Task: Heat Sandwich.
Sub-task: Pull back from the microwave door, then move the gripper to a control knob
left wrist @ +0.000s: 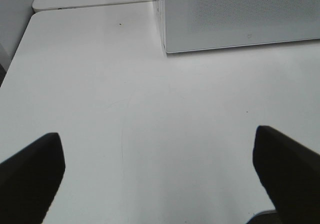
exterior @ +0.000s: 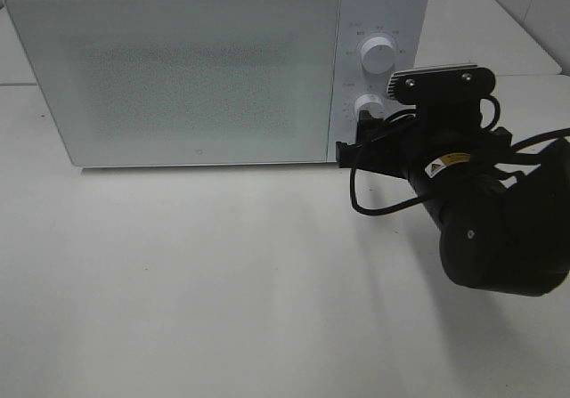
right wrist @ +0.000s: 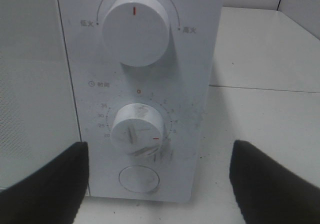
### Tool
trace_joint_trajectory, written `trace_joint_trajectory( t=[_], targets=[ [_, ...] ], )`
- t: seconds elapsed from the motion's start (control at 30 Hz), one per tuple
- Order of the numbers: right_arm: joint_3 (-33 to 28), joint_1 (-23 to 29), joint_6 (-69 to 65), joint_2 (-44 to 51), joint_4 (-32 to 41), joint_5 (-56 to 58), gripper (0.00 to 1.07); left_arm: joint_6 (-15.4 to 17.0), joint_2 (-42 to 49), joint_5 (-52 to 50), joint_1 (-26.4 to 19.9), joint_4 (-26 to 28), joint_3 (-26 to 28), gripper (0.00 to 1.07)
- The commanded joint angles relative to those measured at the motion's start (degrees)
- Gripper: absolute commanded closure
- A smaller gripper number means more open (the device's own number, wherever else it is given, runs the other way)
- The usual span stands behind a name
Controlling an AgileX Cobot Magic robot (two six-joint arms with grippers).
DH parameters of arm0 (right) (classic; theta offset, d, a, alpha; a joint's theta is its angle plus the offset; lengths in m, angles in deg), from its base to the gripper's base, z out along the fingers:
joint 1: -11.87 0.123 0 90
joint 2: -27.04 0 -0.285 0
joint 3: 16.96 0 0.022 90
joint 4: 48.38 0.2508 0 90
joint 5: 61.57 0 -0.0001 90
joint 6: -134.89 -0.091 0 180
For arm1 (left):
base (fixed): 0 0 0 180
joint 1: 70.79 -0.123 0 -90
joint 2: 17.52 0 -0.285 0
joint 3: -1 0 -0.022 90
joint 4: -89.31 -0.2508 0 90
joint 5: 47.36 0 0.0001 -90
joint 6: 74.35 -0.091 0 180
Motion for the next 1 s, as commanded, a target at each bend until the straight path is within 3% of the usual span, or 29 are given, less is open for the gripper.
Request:
trace_joint_trajectory(
  t=[0.03, 0.63, 1.0],
  targets=[
    [3.4, 0.2, -2.1, -2.4, 0.2, -0.7, 0.32, 0.4, 1.5, -0.1, 0.2, 0.5, -0.2, 0.09],
    [12.6, 0.1, -2.2, -9.6, 3.0, -0.9, 0.32, 0.4, 1.5, -0.1, 0.2, 0.5, -0.2, 0.09],
    [13.7, -1.9, -2.7, -11.9, 1.3, -0.8, 0.32, 0.4, 1.5, -0.1, 0.2, 0.5, -0.2, 0.09]
  ],
)
